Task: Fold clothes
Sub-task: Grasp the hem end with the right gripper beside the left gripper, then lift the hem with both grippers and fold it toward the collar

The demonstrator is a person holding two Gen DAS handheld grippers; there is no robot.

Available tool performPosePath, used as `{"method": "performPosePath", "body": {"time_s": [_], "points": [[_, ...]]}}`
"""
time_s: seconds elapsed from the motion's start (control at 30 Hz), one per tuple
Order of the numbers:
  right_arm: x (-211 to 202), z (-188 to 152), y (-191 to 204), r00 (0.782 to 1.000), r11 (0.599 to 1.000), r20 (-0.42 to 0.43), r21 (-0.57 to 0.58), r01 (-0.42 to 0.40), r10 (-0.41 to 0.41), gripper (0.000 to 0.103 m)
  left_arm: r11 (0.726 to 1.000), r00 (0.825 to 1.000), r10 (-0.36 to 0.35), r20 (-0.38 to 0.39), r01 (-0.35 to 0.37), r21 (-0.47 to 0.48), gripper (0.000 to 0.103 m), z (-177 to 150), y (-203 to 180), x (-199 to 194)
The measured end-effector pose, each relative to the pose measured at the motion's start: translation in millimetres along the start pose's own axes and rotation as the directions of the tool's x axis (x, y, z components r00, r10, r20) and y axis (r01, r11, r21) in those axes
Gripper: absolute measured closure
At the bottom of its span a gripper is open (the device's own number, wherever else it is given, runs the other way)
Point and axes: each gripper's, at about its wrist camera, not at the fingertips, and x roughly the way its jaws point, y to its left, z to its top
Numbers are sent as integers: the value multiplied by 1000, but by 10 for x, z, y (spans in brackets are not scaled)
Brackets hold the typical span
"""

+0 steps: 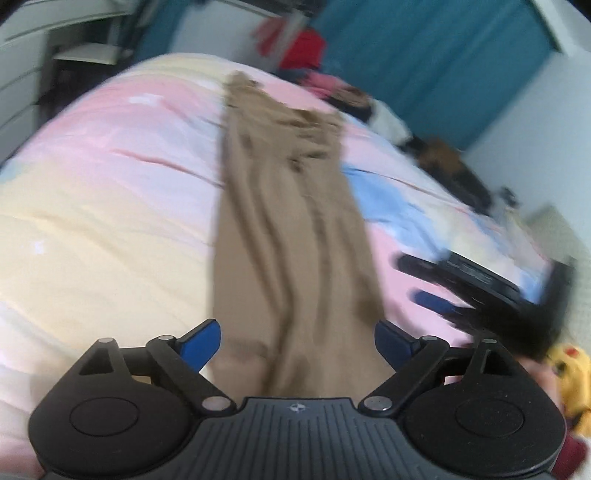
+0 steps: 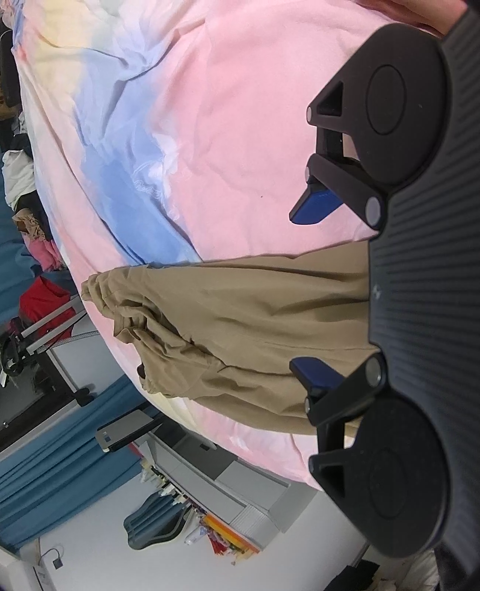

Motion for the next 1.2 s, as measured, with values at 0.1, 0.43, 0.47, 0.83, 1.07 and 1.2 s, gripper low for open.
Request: {"method": "performPosePath", "body": {"time_s": [0.1,0.43,0.47,0.83,1.07,1.2], "points": [[29,-24,-43,999,1000,-36,20,9,-8,23,994,994,105,-43,-106,-21,11,40,32,182],[231,-222,-135,964,992,-262,129,-7,41,21,978,970,184,-159,-197,-73,11,99,181,588],[227,-258,-109,958,992,-282,124,-13,48,21,981,972,170,-165,-183,-68,11,86,177,616],[-82,-427,152,918,996,-386,23,-88,90,56,991,963,114,-246,-93,94,74,-183,5,596],[-521,-205,196,948,993,-298,-14,-116,107,93,999,988,34,-152,-28,42,94,-184,34,289],[-771,-77,221,962,991,-247,-36,-130,118,94,997,997,-80,3,80,-8,94,-74,35,-107]]}}
